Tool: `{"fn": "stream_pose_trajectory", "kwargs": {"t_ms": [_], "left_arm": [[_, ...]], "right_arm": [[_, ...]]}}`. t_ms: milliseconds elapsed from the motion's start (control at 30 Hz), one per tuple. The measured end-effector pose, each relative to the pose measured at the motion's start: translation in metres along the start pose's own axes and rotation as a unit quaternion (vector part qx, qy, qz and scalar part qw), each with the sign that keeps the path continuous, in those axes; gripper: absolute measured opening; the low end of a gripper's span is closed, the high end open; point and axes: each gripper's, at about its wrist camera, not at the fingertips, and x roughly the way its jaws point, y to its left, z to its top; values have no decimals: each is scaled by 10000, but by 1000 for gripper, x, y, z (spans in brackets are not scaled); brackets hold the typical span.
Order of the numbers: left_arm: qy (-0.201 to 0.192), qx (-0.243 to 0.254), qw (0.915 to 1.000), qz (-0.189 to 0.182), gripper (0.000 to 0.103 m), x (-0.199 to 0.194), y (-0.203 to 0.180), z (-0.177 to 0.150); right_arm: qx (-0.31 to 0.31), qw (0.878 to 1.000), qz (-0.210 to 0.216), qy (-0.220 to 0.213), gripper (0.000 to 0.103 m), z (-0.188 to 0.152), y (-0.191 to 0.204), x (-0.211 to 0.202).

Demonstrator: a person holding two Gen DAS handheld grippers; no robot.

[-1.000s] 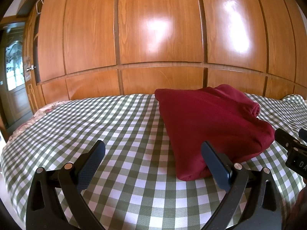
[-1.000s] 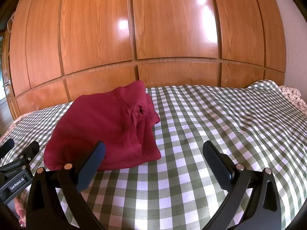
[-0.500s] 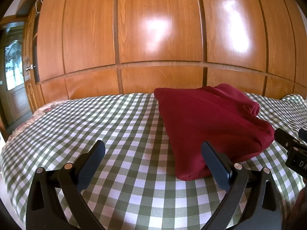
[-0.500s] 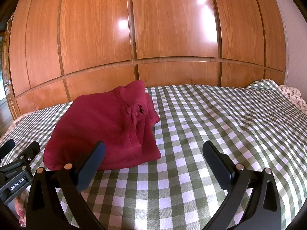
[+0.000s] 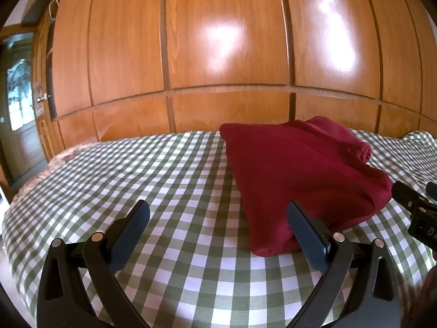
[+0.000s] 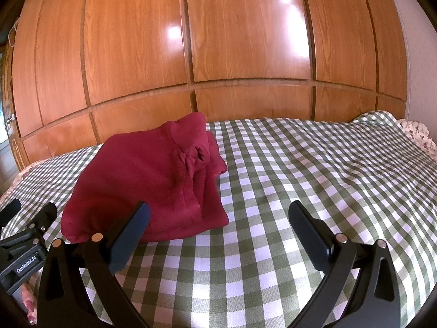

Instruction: Fold small clothes

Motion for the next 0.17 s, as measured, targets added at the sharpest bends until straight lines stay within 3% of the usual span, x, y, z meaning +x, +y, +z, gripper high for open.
{"fn": "stream_pose_trajectory", "kwargs": {"t_ms": [167], "left_arm": [[364,-307,9988,-120,99,11,22,4]], "right_arm": [[393,9973,185,600,101,14,-25,18]]}}
